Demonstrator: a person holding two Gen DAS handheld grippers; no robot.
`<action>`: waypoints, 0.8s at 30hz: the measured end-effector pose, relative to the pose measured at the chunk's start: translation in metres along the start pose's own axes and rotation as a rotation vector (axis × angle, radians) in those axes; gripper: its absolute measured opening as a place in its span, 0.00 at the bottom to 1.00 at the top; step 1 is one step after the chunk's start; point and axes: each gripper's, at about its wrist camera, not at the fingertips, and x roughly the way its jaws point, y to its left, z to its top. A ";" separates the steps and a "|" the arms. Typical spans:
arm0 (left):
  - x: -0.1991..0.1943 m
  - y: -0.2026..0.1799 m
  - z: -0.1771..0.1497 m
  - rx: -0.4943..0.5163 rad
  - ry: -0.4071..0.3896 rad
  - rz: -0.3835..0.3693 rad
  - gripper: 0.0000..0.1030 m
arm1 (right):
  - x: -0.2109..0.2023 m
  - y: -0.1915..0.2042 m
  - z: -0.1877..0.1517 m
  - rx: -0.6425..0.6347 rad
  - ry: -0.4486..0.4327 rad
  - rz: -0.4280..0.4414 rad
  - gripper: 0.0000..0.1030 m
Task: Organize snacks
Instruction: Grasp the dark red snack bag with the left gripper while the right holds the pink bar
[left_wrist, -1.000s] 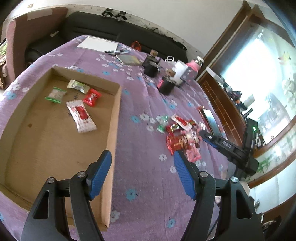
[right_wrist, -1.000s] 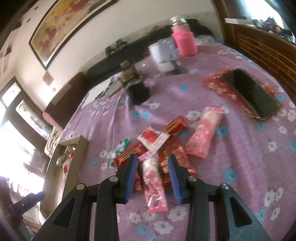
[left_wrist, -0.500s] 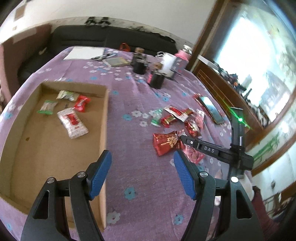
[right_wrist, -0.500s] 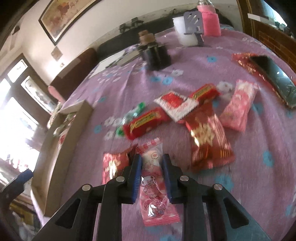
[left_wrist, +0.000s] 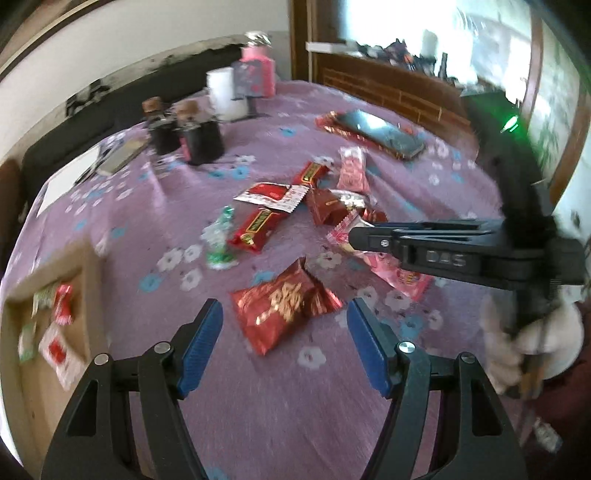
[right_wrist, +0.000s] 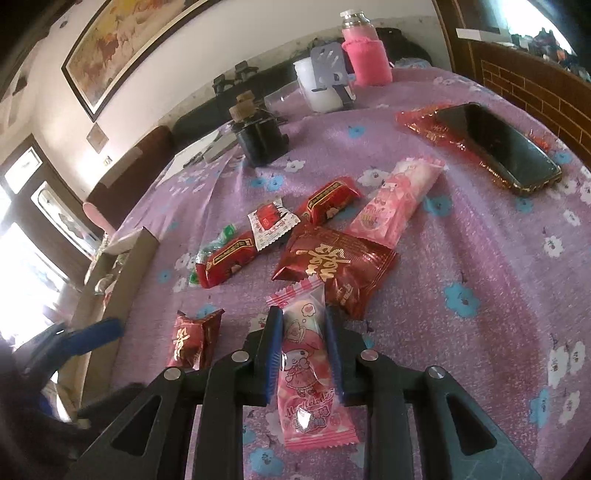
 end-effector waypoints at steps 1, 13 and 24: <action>0.005 -0.001 0.002 0.015 0.008 0.002 0.67 | 0.000 -0.002 0.001 0.009 0.003 0.011 0.25; 0.030 -0.021 0.001 0.109 0.074 -0.003 0.52 | 0.003 -0.011 0.005 0.068 0.015 0.075 0.23; -0.014 0.007 0.000 -0.102 -0.010 -0.084 0.20 | -0.007 -0.014 0.006 0.084 -0.033 0.156 0.19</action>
